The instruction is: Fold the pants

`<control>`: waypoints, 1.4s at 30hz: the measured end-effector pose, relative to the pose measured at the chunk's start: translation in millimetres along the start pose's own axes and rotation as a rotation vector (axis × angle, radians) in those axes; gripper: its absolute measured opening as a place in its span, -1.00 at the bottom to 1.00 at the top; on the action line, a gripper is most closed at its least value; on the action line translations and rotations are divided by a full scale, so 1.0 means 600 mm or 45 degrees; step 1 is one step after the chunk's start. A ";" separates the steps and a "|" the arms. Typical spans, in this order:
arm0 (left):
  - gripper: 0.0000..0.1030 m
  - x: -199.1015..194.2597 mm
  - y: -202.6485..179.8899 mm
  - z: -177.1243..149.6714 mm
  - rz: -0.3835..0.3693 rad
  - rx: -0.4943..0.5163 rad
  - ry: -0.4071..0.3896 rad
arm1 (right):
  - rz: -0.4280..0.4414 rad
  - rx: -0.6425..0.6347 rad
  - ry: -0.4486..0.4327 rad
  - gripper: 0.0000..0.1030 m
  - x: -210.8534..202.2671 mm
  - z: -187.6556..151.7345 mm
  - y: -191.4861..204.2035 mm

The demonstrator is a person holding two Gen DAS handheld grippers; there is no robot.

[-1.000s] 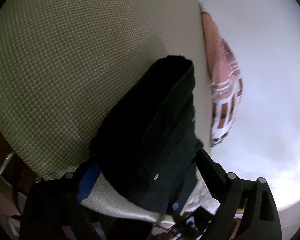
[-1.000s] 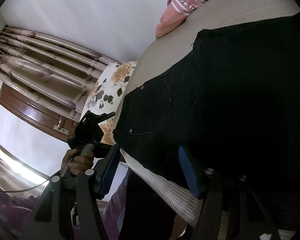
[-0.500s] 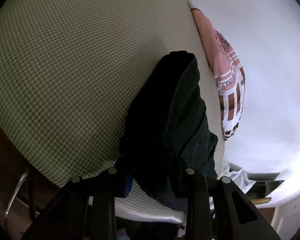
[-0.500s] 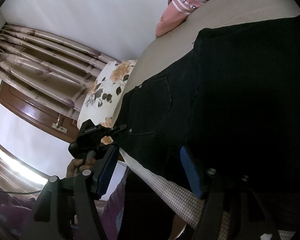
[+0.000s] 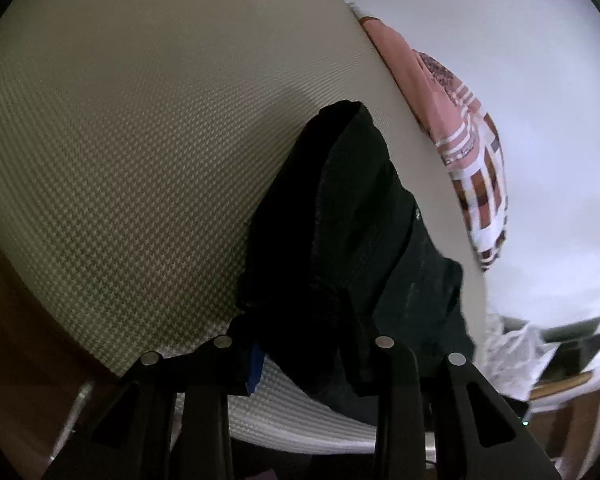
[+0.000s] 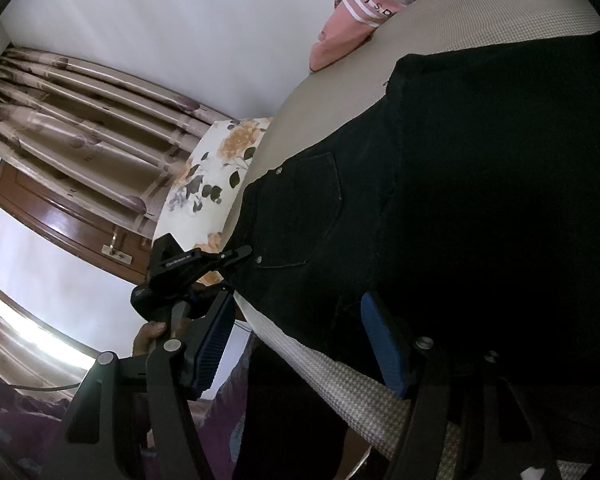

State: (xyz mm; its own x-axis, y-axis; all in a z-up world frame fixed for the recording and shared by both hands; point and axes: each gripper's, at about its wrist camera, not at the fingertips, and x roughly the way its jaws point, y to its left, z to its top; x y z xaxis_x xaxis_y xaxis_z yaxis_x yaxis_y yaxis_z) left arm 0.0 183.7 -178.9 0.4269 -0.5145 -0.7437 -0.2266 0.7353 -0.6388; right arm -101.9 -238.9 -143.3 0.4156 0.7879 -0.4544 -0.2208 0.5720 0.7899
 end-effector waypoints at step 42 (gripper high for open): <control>-0.49 -0.026 -0.156 -0.065 0.368 0.639 -0.270 | -0.052 -0.032 0.019 0.21 0.007 0.010 0.001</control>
State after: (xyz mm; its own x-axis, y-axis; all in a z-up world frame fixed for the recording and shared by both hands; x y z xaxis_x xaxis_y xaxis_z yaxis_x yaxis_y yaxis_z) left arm -19.5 105.9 -115.0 0.5864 -0.2024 -0.7843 0.0583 0.9763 -0.2083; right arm -95.2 -236.5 -142.1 0.4116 0.7669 -0.4923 -0.2258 0.6092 0.7602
